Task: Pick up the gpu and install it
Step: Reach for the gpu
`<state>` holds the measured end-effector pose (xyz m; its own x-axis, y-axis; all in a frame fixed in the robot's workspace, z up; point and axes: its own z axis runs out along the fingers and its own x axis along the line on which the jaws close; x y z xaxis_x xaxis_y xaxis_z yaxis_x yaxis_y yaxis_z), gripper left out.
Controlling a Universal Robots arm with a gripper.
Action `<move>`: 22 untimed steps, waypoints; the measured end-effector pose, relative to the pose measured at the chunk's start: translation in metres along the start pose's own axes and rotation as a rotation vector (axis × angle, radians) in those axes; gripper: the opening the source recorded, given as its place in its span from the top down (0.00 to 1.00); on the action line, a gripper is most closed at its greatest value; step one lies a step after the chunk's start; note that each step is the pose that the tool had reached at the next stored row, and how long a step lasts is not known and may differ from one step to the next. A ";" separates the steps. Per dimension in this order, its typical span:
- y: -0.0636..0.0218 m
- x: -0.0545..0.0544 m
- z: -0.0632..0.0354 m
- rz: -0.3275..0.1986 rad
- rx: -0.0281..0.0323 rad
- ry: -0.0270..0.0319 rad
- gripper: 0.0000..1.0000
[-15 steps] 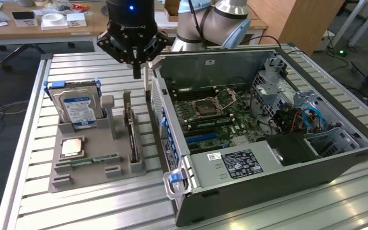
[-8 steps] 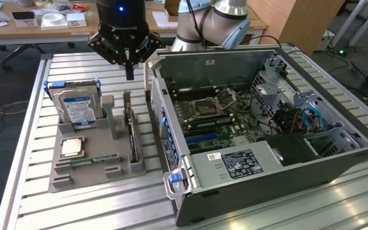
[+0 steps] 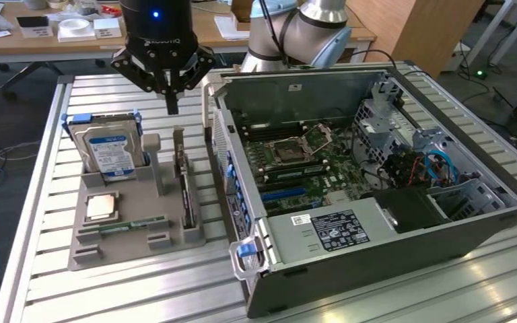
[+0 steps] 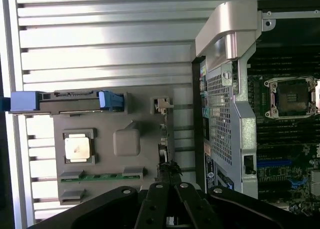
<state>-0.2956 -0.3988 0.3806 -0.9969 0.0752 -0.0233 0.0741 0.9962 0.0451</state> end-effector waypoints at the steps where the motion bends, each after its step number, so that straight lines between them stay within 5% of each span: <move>1: 0.0000 0.000 0.0000 0.000 0.0000 0.0000 0.89; 14: -0.0010 0.003 0.0001 0.000 0.0001 0.0001 0.89; 22: -0.0106 0.002 -0.0003 0.000 0.0029 -0.0001 0.89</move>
<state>-0.2987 -0.4093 0.3804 -0.9969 0.0752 -0.0235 0.0741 0.9964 0.0422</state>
